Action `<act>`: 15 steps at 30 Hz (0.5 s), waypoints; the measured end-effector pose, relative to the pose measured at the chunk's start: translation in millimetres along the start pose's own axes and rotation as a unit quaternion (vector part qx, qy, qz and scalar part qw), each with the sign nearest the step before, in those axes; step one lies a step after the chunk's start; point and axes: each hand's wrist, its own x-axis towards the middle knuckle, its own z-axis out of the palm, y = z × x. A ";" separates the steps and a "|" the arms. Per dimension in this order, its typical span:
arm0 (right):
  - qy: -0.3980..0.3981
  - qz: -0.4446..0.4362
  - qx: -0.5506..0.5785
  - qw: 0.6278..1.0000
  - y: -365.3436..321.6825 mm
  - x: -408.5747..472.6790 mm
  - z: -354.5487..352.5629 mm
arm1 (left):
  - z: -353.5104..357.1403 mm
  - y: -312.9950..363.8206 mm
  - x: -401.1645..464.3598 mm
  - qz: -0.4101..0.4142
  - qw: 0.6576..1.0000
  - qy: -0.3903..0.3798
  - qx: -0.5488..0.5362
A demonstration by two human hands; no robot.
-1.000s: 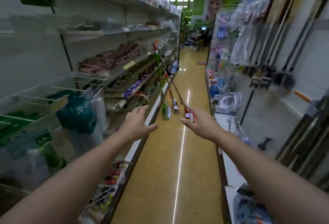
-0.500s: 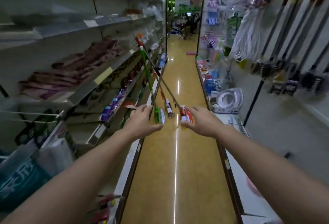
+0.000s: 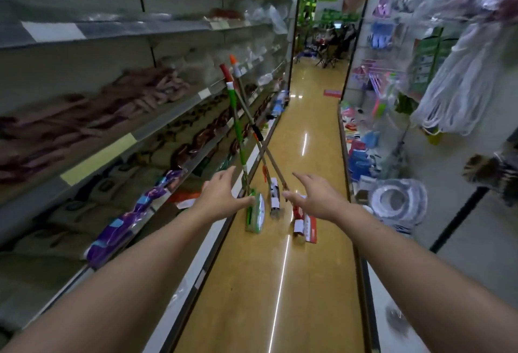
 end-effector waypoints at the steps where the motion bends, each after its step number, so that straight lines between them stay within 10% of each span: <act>1: 0.001 -0.001 0.004 1.000 8.0 18.2 -3.4 | 1.7 2.9 15.7 -0.003 1.000 0.005 -0.008; 15: -0.049 -0.055 -0.006 0.997 75.7 320.3 -3.0 | 49.8 8.3 321.8 -0.022 0.990 0.009 -0.136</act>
